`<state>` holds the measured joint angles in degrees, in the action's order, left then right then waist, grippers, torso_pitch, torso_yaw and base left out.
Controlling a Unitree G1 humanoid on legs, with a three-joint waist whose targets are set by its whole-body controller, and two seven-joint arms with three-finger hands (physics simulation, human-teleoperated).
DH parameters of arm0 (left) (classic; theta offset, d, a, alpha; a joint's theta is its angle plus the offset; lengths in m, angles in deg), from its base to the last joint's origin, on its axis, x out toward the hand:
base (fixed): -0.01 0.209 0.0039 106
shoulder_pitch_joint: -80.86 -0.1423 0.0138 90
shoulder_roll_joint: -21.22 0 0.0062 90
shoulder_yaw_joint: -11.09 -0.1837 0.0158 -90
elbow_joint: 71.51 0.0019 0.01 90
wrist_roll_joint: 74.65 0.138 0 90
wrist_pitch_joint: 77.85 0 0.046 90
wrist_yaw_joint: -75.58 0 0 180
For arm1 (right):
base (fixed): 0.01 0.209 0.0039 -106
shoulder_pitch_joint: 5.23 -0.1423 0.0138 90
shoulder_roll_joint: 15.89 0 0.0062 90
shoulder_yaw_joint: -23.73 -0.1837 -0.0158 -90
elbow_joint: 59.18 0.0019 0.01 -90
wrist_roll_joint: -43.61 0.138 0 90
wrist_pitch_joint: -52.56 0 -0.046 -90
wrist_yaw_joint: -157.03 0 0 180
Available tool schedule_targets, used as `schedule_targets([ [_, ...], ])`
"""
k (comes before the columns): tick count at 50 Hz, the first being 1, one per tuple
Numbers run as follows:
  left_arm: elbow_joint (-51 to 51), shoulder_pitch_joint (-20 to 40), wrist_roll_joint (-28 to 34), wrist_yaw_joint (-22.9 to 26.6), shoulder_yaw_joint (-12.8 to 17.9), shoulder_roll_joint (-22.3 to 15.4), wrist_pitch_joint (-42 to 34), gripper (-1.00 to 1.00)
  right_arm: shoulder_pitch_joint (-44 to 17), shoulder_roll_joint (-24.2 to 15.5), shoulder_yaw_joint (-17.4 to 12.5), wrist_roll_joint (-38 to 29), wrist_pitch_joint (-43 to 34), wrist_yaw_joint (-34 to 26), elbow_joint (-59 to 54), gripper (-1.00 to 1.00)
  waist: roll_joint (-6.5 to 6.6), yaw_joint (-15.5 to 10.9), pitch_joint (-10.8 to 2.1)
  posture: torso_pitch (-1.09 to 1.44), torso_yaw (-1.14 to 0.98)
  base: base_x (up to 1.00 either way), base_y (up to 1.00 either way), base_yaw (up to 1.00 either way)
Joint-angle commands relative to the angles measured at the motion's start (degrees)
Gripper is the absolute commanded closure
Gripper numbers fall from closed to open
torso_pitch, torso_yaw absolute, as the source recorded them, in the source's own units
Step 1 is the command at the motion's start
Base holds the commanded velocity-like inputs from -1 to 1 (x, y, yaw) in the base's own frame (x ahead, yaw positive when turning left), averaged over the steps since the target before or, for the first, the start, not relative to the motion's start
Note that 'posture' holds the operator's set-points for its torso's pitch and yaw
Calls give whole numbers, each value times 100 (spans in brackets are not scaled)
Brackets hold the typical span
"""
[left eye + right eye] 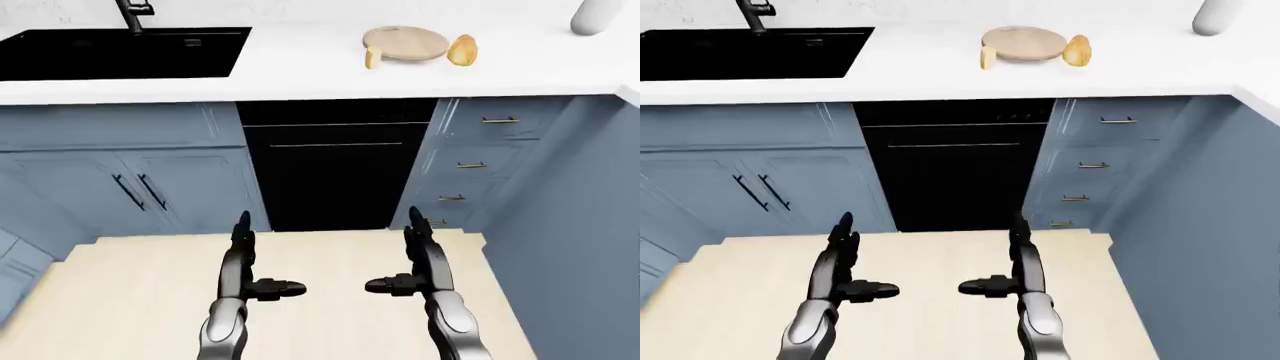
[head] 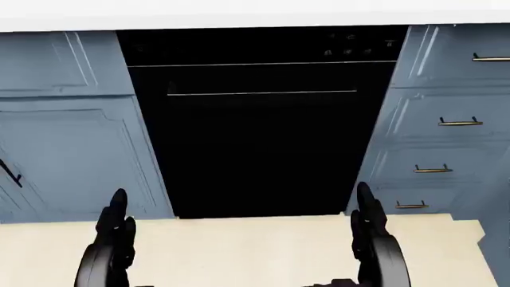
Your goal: Place the bread and cheese on the cutting board.
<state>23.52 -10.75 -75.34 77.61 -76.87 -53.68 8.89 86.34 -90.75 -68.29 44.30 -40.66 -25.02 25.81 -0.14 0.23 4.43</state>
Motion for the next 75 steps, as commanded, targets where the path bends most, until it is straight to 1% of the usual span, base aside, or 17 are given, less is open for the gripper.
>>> schedule_targets([
  [1,-589,141,48,-30,30,-57,256,-100,-158,-18,-14,-69,277,106,424,-100,-45,12,-5,0,0,0,0,0],
  [3,-690,142,53,-22,48,-57,158,-100,-185,-16,20,-224,198,213,403,-100,-3,-45,-351,0,0,0,0,0],
  [5,-983,115,-3,1,45,-40,-119,-100,-186,-15,34,-288,-93,270,605,-100,-35,-40,-99,0,0,0,0,0],
  [8,-1301,217,-5,-55,85,-60,-567,-100,-155,-26,80,-365,-685,256,1186,-100,-44,-53,-428,0,0,0,0,0],
  [25,-4212,803,260,255,293,-291,-3541,-100,-740,-201,-29,-423,-3893,-423,4092,-100,-12,-66,-538,0,0,0,0,0],
  [31,-5150,1225,305,380,458,-434,-4513,-100,-1348,-267,-385,-6,-5368,-466,5367,-100,24,-65,-595,0,0,1,-1,0],
  [35,-5480,1405,221,376,590,-484,-4861,-100,-1618,-328,-581,305,-5831,-347,5722,-100,199,-90,-368,0,0,9,-23,0],
  [39,-5598,1484,101,318,719,-510,-5008,-100,-1747,-346,-676,589,-6017,-188,5871,-100,249,-127,-376,0,0,17,-40,0],
  [44,-5718,1492,-3,259,725,-527,-5089,-100,-1740,-429,-697,766,-5961,-69,5853,-100,14,-259,-272,0,0,27,-53,0],
  [46,-5739,1489,-19,245,726,-545,-5094,-100,-1763,-451,-732,820,-5979,-38,5862,-100,-300,-284,-347,0,0,30,-52,0],
  [47,-5717,1480,-31,241,737,-544,-5063,-100,-1748,-458,-734,839,-5943,-26,5843,-100,-622,-249,-440,0,0,32,-52,0],
  [48,-5714,1482,-32,228,725,-546,-5063,-100,-1731,-465,-722,851,-5910,-16,5824,-100,-338,-199,-276,0,0,32,-53,0],
  [50,-5720,1480,-44,220,724,-557,-5060,-100,-1700,-482,-683,874,-5906,8,5839,-100,-343,-181,-244,0,0,33,-52,0],
  [58,-5697,1449,-89,201,759,-570,-5007,-100,-1551,-564,-404,726,-5754,61,5897,-100,141,-76,-202,0,0,31,-46,0],
  [63,-5693,1420,-113,193,765,-571,-4977,-100,-1574,-477,-255,463,-5838,12,6057,-100,-106,-89,-276,0,0,0,0,0],
  [73,-5667,1399,-165,179,835,-588,-4929,-100,-1737,-346,-509,667,-6046,-63,6025,-100,-73,-102,-462,0,0,0,0,0],
  [75,-5690,1400,-173,166,839,-591,-4949,-100,-1789,-337,-574,754,-6100,-14,6037,-100,49,-112,-428,0,0,0,0,0],
])
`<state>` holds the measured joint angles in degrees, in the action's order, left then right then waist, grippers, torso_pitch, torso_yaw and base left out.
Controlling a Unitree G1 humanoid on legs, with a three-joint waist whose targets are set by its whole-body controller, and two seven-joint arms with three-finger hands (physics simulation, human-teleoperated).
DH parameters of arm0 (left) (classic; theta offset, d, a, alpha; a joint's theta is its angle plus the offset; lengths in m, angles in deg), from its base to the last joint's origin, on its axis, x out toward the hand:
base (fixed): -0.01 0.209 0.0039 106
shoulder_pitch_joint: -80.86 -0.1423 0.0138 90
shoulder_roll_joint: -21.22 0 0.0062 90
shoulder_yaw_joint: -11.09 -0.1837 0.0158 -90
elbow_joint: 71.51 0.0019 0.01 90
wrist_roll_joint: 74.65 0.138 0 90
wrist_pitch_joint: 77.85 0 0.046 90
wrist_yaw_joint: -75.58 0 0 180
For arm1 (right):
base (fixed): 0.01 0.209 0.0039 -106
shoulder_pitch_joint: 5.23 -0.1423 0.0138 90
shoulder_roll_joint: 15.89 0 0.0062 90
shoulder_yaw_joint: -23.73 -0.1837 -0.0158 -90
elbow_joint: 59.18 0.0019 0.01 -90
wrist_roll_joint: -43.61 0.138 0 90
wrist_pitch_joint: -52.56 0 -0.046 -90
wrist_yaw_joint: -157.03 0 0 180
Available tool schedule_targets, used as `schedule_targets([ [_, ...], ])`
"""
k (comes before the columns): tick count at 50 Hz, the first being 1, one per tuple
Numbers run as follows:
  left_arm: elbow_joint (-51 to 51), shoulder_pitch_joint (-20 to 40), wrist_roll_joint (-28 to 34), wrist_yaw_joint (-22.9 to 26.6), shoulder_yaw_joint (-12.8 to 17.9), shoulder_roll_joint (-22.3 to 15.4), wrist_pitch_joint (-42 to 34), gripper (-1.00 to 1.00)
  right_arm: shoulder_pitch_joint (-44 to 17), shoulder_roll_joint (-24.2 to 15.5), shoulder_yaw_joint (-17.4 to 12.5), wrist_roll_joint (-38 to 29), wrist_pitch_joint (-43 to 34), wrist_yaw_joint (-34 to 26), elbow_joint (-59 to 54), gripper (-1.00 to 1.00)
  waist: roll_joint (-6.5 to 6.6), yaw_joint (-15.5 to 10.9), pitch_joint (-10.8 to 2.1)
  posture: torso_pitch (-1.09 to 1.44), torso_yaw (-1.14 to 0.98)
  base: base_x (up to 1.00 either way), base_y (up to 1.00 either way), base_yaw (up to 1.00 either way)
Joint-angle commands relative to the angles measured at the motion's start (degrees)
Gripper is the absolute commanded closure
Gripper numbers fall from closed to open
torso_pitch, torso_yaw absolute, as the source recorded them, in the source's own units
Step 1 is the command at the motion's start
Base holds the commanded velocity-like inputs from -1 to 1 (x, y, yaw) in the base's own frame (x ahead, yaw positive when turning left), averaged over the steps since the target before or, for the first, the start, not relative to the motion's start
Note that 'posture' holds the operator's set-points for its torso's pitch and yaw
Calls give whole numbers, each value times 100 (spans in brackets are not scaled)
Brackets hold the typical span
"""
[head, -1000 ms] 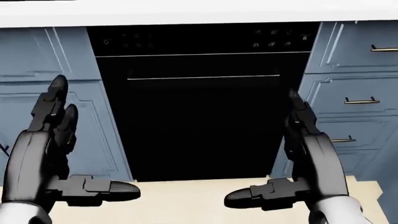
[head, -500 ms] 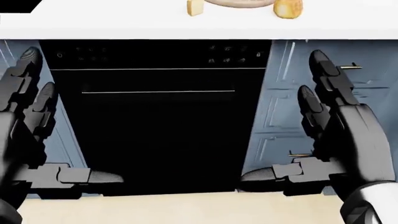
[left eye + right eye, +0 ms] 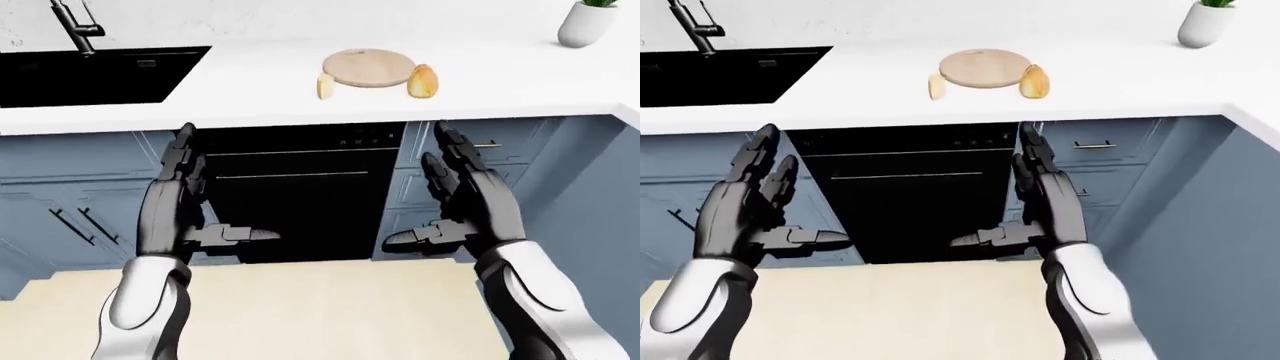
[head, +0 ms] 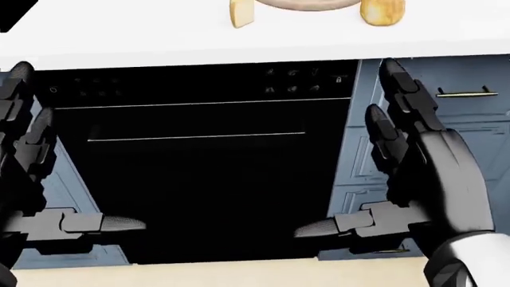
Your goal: Place the bread and cheese on the cutting board.
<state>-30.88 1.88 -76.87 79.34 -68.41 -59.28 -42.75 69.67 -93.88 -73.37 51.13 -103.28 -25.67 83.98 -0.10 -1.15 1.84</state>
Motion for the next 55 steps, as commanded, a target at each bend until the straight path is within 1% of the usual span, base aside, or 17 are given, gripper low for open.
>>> schedule_targets([
  [1,-265,128,-20,-10,-19,-31,211,-100,-124,-15,-99,136,167,67,215,-100,157,22,-102,0,0,0,0,0],
  [4,-290,140,-35,-17,-5,-36,179,-100,-145,9,-240,376,120,116,216,-100,213,90,-204,0,0,1,-4,0],
  [7,-265,112,-40,-12,1,-34,234,-100,-164,-46,-247,498,116,232,241,-100,376,74,-95,0,0,4,-46,0],
  [10,-267,98,-44,-12,1,-33,240,-100,-149,-71,-241,561,182,300,210,-100,367,85,-131,0,0,0,-43,0],
  [14,-270,82,-46,-9,3,-34,253,-100,-20,-94,-237,680,482,290,230,-100,-462,-58,-106,0,0,0,-6,0],
  [18,-260,57,-45,-1,3,-30,285,-100,-9,-231,-7,483,532,531,209,-100,-48,6,-48,0,0,0,0,0],
  [21,-265,47,-49,3,14,-28,293,-100,-116,-59,-281,766,391,450,219,-100,198,39,-93,0,0,0,0,0],
  [23,-265,49,-62,8,39,-30,293,-100,-240,-36,-455,1016,205,533,264,-100,123,82,-214,0,0,2,-5,0],
  [26,-244,19,-49,-1,9,-20,338,-100,-245,-65,-456,1186,194,666,277,-100,269,76,-23,0,0,18,-28,0],
  [30,-248,25,-57,4,29,-22,327,-100,-253,-131,-436,1323,198,781,288,-100,333,5,-90,0,0,30,-45,0],
  [37,-197,-4,-66,11,38,-18,407,-100,-206,-221,-330,1386,282,879,281,-100,-156,-167,-46,0,0,35,-44,0],
  [38,-209,-1,-71,10,41,-20,394,-100,-176,-237,-283,1362,322,885,297,-100,-616,-196,-86,0,0,4,0,0],
  [46,-217,-7,-89,2,47,-23,406,-100,-98,-259,-148,1132,398,749,353,-100,-229,-43,56,0,0,0,0,0],
  [47,-212,-8,-86,-1,43,-23,409,-100,-74,-264,-131,1100,434,719,359,-100,-216,-6,-71,0,0,27,0,0],
  [48,-202,-8,-85,-2,40,-21,417,-100,-49,-269,-98,1051,476,696,355,-100,-163,35,44,0,0,46,1,0],
  [49,-194,-12,-83,-4,32,-19,425,-100,-36,-269,-73,1003,498,675,345,-100,-145,47,135,0,0,47,6,0],
  [55,-263,50,-104,-10,77,-38,322,-100,70,-256,72,715,622,473,333,-100,-169,93,-17,0,0,50,11,0],
])
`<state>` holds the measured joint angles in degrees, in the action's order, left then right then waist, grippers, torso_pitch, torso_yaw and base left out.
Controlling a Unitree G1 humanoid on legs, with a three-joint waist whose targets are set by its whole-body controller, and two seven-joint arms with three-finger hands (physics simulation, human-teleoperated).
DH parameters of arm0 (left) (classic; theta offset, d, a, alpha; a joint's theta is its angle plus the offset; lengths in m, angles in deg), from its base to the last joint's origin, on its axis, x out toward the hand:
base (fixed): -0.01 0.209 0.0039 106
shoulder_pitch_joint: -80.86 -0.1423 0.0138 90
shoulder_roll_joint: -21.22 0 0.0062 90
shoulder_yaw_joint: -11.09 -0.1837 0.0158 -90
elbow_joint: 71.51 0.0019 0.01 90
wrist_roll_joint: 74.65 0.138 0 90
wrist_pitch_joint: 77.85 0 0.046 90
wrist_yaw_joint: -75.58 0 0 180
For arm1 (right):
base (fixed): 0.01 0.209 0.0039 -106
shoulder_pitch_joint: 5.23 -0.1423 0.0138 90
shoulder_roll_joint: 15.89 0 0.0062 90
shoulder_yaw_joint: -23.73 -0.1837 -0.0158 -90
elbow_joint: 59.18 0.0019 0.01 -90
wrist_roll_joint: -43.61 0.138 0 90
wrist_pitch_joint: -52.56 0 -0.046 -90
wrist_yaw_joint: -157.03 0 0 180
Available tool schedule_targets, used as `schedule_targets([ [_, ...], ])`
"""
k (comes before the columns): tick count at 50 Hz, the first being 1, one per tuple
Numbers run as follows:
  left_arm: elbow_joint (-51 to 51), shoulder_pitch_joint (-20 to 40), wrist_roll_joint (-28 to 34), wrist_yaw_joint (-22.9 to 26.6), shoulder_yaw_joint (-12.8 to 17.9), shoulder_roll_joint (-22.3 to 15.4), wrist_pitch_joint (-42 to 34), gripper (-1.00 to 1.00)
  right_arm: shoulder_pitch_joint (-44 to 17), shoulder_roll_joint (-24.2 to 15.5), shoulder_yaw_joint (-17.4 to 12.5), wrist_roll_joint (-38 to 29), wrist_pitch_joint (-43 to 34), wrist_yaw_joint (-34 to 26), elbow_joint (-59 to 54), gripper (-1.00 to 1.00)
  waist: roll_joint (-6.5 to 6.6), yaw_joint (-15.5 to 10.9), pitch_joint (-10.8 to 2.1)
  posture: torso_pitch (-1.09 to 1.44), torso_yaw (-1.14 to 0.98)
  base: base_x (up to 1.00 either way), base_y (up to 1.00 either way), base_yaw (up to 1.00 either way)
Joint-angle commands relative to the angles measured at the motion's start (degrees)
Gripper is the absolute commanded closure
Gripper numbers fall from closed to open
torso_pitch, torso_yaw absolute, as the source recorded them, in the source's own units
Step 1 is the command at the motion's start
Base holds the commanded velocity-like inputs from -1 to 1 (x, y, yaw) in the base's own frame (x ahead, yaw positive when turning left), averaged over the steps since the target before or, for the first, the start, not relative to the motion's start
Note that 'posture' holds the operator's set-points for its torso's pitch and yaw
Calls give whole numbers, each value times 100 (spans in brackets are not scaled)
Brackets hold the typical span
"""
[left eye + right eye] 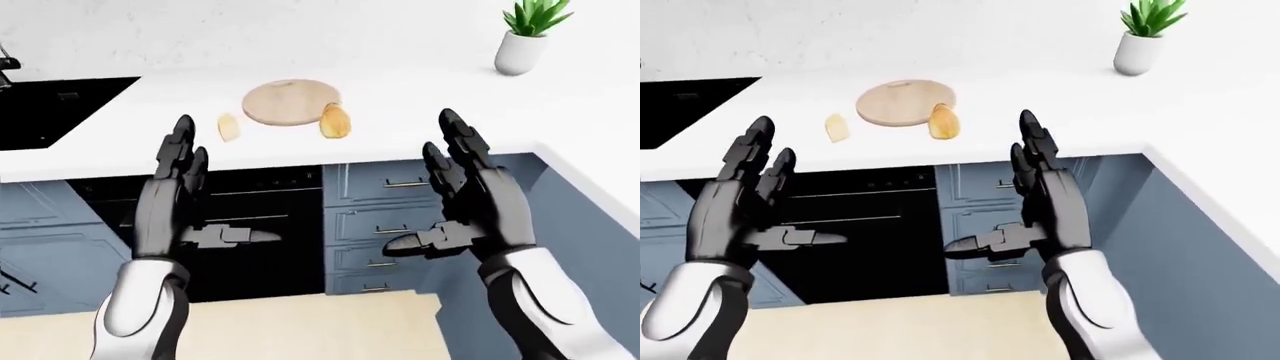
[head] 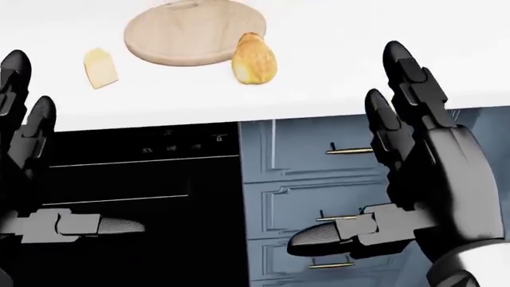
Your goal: Place the bread and cheese on the cutting board.
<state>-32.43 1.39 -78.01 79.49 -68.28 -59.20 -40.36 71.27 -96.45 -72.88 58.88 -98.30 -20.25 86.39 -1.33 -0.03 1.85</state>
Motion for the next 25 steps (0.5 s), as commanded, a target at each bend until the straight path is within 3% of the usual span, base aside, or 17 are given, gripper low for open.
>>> schedule_targets([
  [1,-113,113,2,-26,80,-53,70,-100,-107,9,29,-89,79,-92,122,-100,-21,-2,-24,0,0,49,9,0],
  [4,-49,90,-5,-30,95,-56,150,-100,-82,29,81,-196,80,-166,145,-100,97,51,-55,0,0,49,7,0],
  [5,-38,77,-7,-31,92,-57,176,-100,-53,47,106,-230,90,-211,165,-100,184,82,-57,0,0,0,0,0],
  [6,-31,78,-10,-33,94,-58,182,-100,-57,51,120,-273,87,-229,167,-100,280,72,-220,0,0,0,0,0],
  [7,-34,80,-13,-36,98,-59,179,-100,-58,59,124,-293,83,-245,173,-100,464,80,-250,0,0,0,0,0],
  [8,-41,80,-16,-38,100,-60,172,-100,-68,66,125,-306,67,-256,181,-100,313,73,-155,0,0,0,0,0],
  [9,-47,70,-17,-39,98,-59,174,-100,-70,75,127,-322,63,-271,182,-100,460,59,-24,0,0,0,0,0],
  [10,-51,65,-19,-41,100,-59,173,-100,-52,85,142,-347,72,-298,185,-100,467,29,-7,0,0,0,0,0],
  [17,-184,201,-92,-37,231,-135,-22,-100,-161,121,80,-427,-39,-396,238,-100,200,-32,97,0,0,0,0,0],
  [20,-226,267,-134,-72,263,-172,-98,-100,-335,75,-1,-439,-108,-408,200,-100,-162,-79,-54,0,0,0,0,0],
  [21,-177,224,-118,-79,230,-165,-15,-100,-332,50,25,-472,-80,-409,206,-100,8,-131,-54,0,0,0,0,0],
  [22,-147,197,-116,-77,223,-161,29,-100,-341,61,27,-474,-98,-409,244,-100,64,-74,-191,0,0,0,35,0],
  [24,-142,197,-120,-78,227,-164,29,-100,-294,60,49,-498,-13,-436,235,-100,-240,-34,-87,0,0,3,77,0],
  [25,-129,199,-119,-79,226,-167,37,-100,-257,50,84,-531,40,-451,229,-100,-228,40,-56,0,0,13,84,0],
])
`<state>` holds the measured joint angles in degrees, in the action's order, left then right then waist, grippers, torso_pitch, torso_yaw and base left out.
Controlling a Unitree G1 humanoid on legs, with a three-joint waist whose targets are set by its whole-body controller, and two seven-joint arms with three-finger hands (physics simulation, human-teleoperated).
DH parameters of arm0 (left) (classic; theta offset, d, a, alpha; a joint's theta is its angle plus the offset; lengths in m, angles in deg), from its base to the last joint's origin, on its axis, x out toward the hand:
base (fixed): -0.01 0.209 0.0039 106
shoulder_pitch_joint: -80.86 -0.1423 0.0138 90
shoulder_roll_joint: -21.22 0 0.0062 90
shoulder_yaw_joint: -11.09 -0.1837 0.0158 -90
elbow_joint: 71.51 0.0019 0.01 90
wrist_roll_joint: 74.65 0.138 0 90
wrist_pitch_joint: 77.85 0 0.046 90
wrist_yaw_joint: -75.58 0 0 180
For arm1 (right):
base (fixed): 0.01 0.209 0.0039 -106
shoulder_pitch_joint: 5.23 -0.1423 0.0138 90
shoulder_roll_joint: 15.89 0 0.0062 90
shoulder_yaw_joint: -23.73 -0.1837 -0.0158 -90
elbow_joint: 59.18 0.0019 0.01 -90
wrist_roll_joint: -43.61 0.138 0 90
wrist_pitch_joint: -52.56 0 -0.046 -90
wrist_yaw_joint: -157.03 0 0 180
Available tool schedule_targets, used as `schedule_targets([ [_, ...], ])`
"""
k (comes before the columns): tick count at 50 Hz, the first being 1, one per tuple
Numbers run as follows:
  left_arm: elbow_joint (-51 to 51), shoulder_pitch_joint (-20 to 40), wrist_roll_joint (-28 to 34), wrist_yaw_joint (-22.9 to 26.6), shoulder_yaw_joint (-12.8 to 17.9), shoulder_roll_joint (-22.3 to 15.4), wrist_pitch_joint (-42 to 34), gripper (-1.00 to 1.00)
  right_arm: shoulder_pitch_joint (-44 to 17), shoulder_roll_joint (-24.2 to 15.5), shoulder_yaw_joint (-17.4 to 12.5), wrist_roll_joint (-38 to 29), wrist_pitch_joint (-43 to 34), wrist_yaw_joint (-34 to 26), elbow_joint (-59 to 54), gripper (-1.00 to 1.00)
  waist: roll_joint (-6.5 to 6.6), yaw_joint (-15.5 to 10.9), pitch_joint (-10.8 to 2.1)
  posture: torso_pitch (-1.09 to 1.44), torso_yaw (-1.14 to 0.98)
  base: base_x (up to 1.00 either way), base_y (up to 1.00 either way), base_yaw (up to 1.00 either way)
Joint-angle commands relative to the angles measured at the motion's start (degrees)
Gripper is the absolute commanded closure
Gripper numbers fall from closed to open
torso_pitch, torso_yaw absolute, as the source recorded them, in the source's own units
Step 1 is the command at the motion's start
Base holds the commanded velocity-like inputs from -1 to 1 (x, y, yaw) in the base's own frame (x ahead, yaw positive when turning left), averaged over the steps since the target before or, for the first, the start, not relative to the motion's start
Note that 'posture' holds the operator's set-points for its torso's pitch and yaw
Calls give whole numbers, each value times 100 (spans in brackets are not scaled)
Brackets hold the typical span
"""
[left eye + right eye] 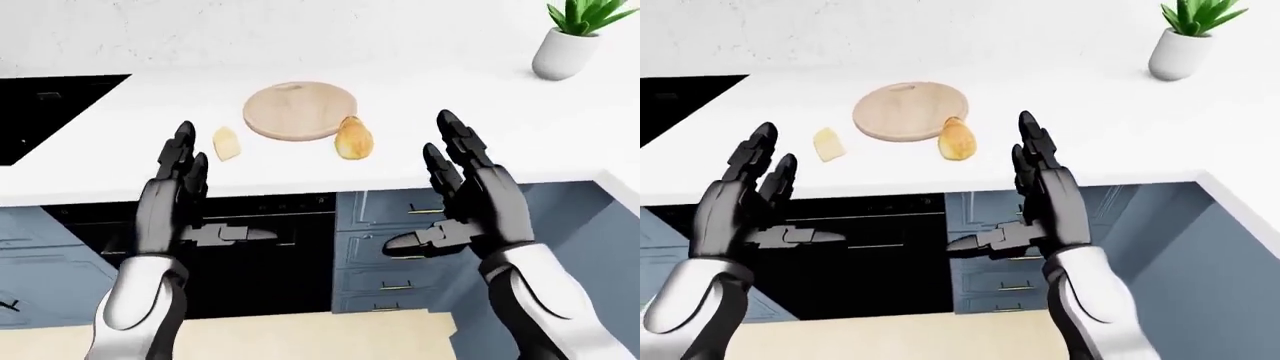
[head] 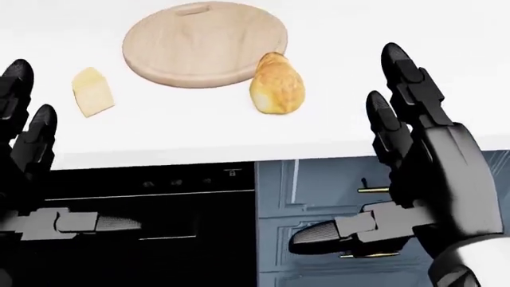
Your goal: Place the bread and cheese on the cutting board.
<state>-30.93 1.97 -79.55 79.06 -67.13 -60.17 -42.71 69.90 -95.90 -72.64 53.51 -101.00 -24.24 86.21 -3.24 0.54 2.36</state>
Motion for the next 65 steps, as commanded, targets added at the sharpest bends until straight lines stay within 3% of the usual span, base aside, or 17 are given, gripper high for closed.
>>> schedule_targets([
  [1,-268,142,36,-38,107,-70,279,-100,-103,-9,90,-29,351,-60,238,-100,-40,9,-129,0,0,14,86,0],
  [5,-236,131,39,-42,100,-64,323,-100,-75,21,124,-100,383,-116,224,-100,-21,88,-64,0,0,12,62,0],
  [10,-263,138,30,-46,101,-67,292,-100,-71,54,158,-155,317,-116,266,-100,889,166,-128,0,0,0,0,0],
  [11,-279,145,28,-50,104,-69,269,-100,-71,69,148,-157,314,-123,268,-100,625,91,-31,0,0,0,0,0],
  [16,-276,134,27,-45,109,-73,287,-100,-151,191,-85,153,199,-129,291,-100,258,-47,-307,0,0,5,0,0],
  [17,-284,143,23,-47,113,-73,270,-100,-149,187,-91,202,191,-103,290,-100,103,-84,-110,0,0,38,0,0],
  [18,-279,137,27,-46,109,-74,282,-100,-149,182,-95,249,182,-78,297,-100,205,-75,108,0,0,44,0,0],
  [21,-278,130,26,-43,115,-74,292,-100,-169,184,-130,422,117,3,341,-100,184,-127,168,0,0,54,-14,0],
  [27,-301,115,23,-43,115,-66,290,-100,-161,105,-75,499,102,151,336,-100,455,-242,-7,0,0,59,-25,0],
  [30,-312,115,21,-47,110,-63,275,-100,-147,84,-30,493,113,167,338,-100,-58,-201,-180,0,0,1,0,0],
  [32,-314,101,14,-43,129,-62,279,-100,-89,43,44,423,241,135,270,-100,46,-195,-17,0,0,0,0,0],
  [38,-292,76,-8,-38,172,-65,323,-100,-16,15,177,233,385,7,293,-100,485,-77,-72,0,0,0,0,0],
  [48,-283,115,19,-73,117,-70,303,-100,-38,104,93,106,385,-162,322,-100,305,-111,-339,0,0,2,0,0],
  [51,-387,206,-15,-70,181,-107,151,-100,-16,92,103,110,392,-181,349,-100,256,-120,44,0,0,36,12,0],
  [53,-519,365,-112,-63,364,-185,-71,-100,-135,74,28,161,217,-170,426,-100,160,-107,-25,0,0,41,15,0],
  [59,-482,292,-197,-124,388,-222,40,-100,-83,48,181,-1,299,-150,342,-100,473,-37,-216,0,0,7,2,0],
  [65,-441,241,-197,-140,350,-217,110,-100,-21,67,248,-132,407,-209,300,-100,506,-44,-23,0,0,0,0,0],
])
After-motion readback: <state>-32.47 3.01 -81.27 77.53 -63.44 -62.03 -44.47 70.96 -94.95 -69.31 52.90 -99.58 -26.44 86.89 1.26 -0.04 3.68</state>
